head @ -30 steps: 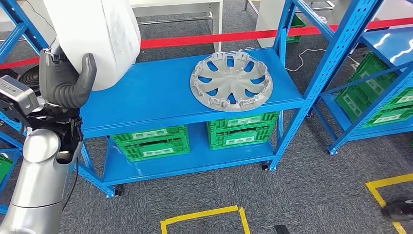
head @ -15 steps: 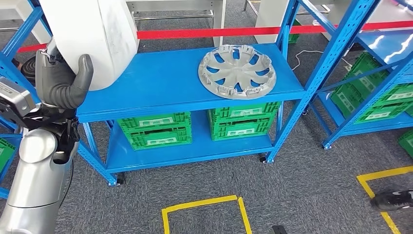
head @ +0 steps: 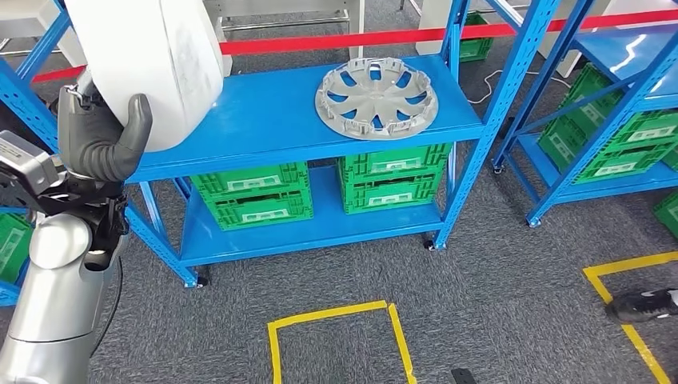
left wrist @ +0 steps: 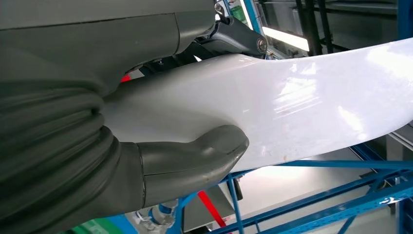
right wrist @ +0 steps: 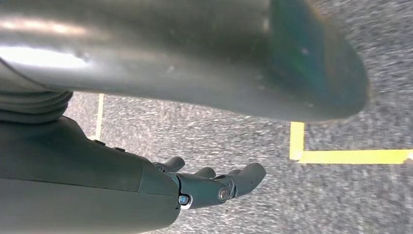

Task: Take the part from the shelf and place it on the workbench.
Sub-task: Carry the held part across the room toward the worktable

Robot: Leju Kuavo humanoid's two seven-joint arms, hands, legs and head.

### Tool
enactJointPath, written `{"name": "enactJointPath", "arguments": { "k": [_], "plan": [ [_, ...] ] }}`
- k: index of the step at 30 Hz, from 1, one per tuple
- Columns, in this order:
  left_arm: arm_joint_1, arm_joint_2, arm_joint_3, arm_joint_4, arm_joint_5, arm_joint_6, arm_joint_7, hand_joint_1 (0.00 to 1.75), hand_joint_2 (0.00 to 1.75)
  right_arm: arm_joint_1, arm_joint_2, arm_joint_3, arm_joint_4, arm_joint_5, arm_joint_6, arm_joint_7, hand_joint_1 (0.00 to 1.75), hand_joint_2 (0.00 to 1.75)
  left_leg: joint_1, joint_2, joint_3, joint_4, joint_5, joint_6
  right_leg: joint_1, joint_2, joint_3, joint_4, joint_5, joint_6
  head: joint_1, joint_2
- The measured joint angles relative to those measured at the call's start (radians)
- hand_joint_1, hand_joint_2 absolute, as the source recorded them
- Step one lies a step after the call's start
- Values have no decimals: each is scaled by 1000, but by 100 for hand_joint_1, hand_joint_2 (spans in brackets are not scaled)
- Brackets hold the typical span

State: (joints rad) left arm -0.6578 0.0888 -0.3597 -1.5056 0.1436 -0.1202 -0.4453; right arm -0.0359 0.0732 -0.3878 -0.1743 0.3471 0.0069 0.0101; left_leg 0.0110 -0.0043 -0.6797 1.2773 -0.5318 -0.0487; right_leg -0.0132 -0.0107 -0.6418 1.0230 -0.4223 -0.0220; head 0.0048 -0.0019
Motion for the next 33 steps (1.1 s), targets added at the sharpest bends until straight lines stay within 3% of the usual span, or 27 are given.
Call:
{"name": "enactJointPath", "arguments": {
  "k": [1,2,4,5,7,8,9,11,12,13,14,15,17,19,21,23,24,25,26,28,29,30,31,33],
  "plan": [
    [1,2,0,1,1,0,-1,175,175,0,0,0,0,0,0,1,0,0,1,0,47,-53,21,-1,-1,-1,-13,3,10,4,0,0],
    [1,2,0,1,1,0,-2,175,175,0,0,0,0,0,0,2,0,0,1,0,101,-125,21,-1,-2,-1,-25,7,18,10,0,0],
    [1,3,-1,2,2,0,-6,175,175,0,0,0,0,0,0,3,0,0,-4,-2,168,-228,-1,11,0,-1,-36,10,36,23,0,0],
    [1,3,-2,4,3,-1,-7,175,175,0,0,0,0,0,0,3,0,0,-7,-3,176,-249,-10,20,0,0,-39,8,46,29,0,0],
    [1,3,-2,10,6,-4,-12,175,175,2,0,0,0,-2,2,3,0,0,-9,-1,161,-250,2,41,-2,1,-41,4,59,42,-1,0],
    [-3,3,-3,16,8,-5,-14,175,175,2,0,-1,0,-4,4,2,0,0,-9,1,154,-251,12,51,-4,2,-48,14,44,47,-1,0],
    [-9,2,-5,23,10,-7,-16,175,175,3,0,-1,0,-6,7,1,0,0,-8,3,144,-252,24,60,-5,3,-60,42,10,52,-1,0],
    [-26,-1,-8,41,12,-7,-18,175,175,1,0,-3,0,-8,14,-3,0,0,-7,5,116,-252,51,70,-4,5,-96,153,-94,55,1,0],
    [-32,-1,-8,50,12,-7,-19,175,175,-1,0,-5,0,-9,18,-4,0,0,-9,5,99,-250,64,72,-3,7,-110,218,-132,55,1,0],
    [-35,-2,-9,57,12,-7,-19,175,175,-2,0,-6,0,-9,21,-4,0,0,-11,5,81,-249,77,72,-2,7,-114,267,-147,54,1,0],
    [-36,-2,-9,63,12,-7,-20,175,175,-2,0,-6,0,-9,23,-4,0,0,-13,5,64,-247,89,72,-1,8,-103,288,-140,51,1,0],
    [-36,-2,-9,68,12,-7,-21,175,175,-2,0,-7,0,-9,25,-4,0,0,-15,5,47,-244,101,71,2,8,-75,274,-118,47,1,0],
    [-38,-2,-9,73,12,-7,-23,175,175,-2,0,-7,0,-9,26,-4,0,0,-17,5,22,-241,119,69,6,9,5,189,-78,35,1,0],
    [-42,-2,-9,75,12,-6,-25,175,175,-4,-2,-7,0,-9,26,-5,0,0,-19,6,8,-240,135,63,13,11,85,76,-95,23,1,0],
    [-45,-2,-10,77,12,-6,-27,175,175,-5,-3,-7,-1,-9,26,-5,0,0,-17,8,4,-244,152,53,21,12,120,8,-115,14,2,0],
    [-46,-2,-11,80,12,-5,-29,175,175,-4,-2,-8,-1,-9,26,-4,0,0,-15,8,2,-251,167,40,20,10,110,-4,-97,6,5,0],
    [-47,-1,-12,82,12,-5,-29,175,175,-4,-1,-8,-1,-9,26,-4,0,0,-15,7,-4,-246,158,34,18,8,104,-7,-85,0,5,0],
    [-48,0,-12,83,12,-5,-29,175,175,-4,0,-8,0,-8,26,-4,0,0,-14,6,-13,-226,128,28,14,5,95,-11,-72,-6,4,0],
    [-49,2,-13,85,12,-5,-29,175,175,-5,0,-8,0,-8,26,-4,0,0,-12,5,-26,-185,81,23,12,3,84,-12,-59,-10,2,0],
    [-51,4,-14,90,12,-5,-29,175,175,-4,0,-8,0,-7,27,-4,0,0,-8,5,-53,-63,-17,12,12,2,53,-11,-33,-13,-1,0],
    [-51,6,-14,93,12,-5,-29,175,175,-4,0,-8,0,-6,28,-4,0,0,-7,5,-57,-7,-38,9,12,1,35,-10,-20,-13,0,0],
    [-51,8,-14,96,12,-4,-29,175,175,-4,0,-8,0,-6,29,-4,0,0,-6,5,-50,25,-35,6,12,0,17,-10,-6,-12,-1,0],
    [-52,10,-15,99,12,-4,-30,175,175,-4,0,-8,0,-5,29,-4,0,0,-5,5,-27,25,-14,6,11,0,-1,-9,7,-10,-1,0],
    [-56,13,-15,104,15,-4,-32,175,175,-4,0,-8,0,-5,31,-4,0,0,-4,5,66,-73,21,9,10,-1,-31,-6,32,-4,-1,0]
  ]
}}
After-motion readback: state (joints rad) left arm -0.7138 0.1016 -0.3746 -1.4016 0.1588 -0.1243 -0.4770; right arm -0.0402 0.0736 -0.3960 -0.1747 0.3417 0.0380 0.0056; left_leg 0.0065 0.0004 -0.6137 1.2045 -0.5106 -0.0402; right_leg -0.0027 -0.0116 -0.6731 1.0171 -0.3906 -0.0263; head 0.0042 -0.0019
